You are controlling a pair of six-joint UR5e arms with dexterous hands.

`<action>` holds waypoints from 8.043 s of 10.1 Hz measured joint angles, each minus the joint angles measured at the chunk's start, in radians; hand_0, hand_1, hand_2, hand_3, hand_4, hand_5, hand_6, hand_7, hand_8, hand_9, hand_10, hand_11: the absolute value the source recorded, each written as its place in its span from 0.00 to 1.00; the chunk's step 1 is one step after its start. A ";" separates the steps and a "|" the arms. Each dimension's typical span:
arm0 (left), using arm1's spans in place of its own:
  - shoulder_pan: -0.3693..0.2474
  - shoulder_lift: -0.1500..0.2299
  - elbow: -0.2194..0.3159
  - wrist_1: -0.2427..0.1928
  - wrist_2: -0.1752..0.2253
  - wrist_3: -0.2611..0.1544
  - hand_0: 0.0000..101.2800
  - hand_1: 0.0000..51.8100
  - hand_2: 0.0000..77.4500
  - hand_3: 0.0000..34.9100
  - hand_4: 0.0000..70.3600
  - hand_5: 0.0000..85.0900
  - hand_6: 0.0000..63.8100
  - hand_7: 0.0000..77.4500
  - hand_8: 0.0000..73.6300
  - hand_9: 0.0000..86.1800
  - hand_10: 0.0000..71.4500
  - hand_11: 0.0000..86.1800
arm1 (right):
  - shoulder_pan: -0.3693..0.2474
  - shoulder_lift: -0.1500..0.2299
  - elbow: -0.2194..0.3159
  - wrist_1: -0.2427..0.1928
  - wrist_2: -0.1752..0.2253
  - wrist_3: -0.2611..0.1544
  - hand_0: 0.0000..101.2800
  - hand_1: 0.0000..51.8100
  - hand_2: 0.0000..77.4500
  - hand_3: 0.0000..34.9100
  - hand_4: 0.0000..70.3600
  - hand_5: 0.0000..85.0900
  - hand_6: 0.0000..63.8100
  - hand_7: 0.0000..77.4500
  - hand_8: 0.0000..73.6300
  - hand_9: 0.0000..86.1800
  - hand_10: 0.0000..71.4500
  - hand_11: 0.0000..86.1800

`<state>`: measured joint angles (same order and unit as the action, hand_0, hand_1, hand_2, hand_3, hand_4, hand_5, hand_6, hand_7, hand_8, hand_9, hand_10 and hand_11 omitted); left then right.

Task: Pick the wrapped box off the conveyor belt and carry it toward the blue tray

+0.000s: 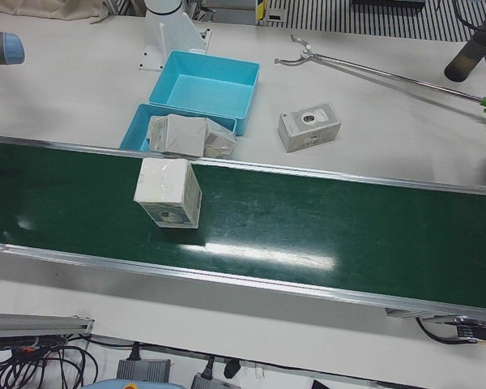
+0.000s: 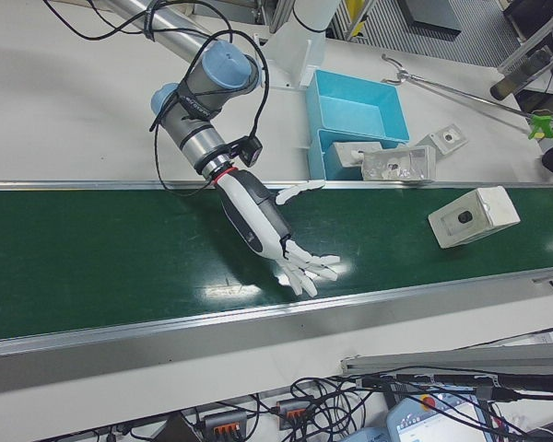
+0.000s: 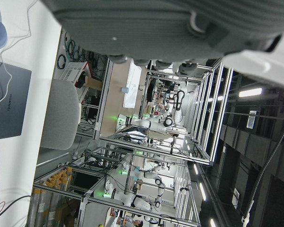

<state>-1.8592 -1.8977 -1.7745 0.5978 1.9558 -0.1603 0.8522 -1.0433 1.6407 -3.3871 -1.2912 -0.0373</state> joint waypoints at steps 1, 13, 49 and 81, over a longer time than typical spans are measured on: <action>0.000 0.000 0.000 0.000 0.000 0.000 0.00 0.00 0.01 0.00 0.00 0.01 0.01 0.01 0.01 0.00 0.01 0.01 | 0.003 -0.005 0.005 0.000 -0.002 0.005 0.49 0.32 0.17 0.00 0.21 0.24 0.07 0.08 0.01 0.04 0.00 0.01; 0.000 0.000 0.000 0.000 0.000 0.000 0.00 0.00 0.01 0.00 0.00 0.01 0.01 0.01 0.01 0.01 0.01 0.01 | -0.010 -0.010 -0.005 0.002 0.004 0.019 0.49 0.32 0.17 0.00 0.21 0.24 0.09 0.08 0.01 0.05 0.00 0.01; 0.000 0.000 0.000 0.000 0.000 0.000 0.00 0.00 0.01 0.00 0.00 0.01 0.01 0.01 0.01 0.00 0.00 0.01 | -0.040 0.037 -0.021 0.008 0.004 -0.040 0.49 0.40 0.23 0.00 0.16 0.24 0.10 0.11 0.01 0.06 0.00 0.01; 0.000 0.000 0.000 0.000 0.000 0.000 0.00 0.00 0.01 0.00 0.00 0.01 0.01 0.01 0.01 0.01 0.00 0.01 | -0.289 0.523 -0.143 -0.149 -0.195 0.049 0.56 0.42 0.25 0.26 0.26 0.24 0.15 0.15 0.00 0.03 0.00 0.01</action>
<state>-1.8592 -1.8977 -1.7745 0.5978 1.9559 -0.1603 0.5630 -0.5208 1.4975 -3.5359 -1.4865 0.0116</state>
